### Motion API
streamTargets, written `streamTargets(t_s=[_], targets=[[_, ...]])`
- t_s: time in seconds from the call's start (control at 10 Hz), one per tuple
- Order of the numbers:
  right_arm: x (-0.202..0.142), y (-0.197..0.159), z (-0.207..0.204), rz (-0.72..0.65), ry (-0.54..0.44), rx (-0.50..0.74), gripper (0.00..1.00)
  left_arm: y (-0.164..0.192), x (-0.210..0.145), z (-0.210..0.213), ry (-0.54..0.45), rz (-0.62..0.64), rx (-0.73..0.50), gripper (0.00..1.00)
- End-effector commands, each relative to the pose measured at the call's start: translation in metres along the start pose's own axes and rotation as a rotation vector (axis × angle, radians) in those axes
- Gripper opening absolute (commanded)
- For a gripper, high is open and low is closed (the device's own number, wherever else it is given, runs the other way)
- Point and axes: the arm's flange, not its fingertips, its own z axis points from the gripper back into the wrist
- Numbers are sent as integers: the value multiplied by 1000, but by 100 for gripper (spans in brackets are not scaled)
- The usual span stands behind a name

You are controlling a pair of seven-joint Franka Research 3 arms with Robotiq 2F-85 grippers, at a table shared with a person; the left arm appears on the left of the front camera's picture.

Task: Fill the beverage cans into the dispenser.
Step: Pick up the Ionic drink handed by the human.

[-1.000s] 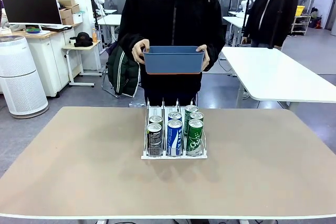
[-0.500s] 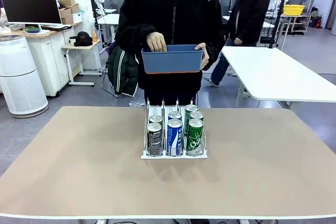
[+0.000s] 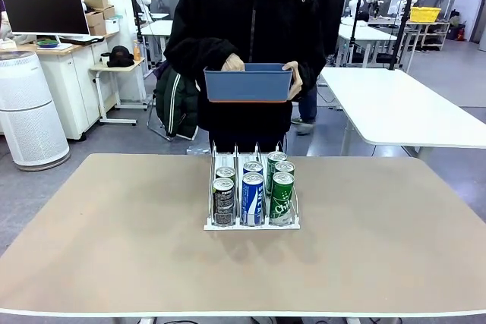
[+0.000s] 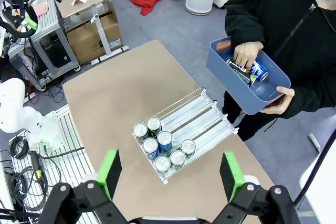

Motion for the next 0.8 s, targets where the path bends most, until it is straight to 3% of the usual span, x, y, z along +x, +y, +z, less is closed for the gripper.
streamTargets(t_s=[0.0, 0.7], targets=[[-1, 0, 0, 0, 2, 1, 100, 1, 0, 0, 2, 4, 5, 100], [-1, 0, 0, 0, 2, 1, 100, 1, 0, 0, 2, 4, 5, 100]])
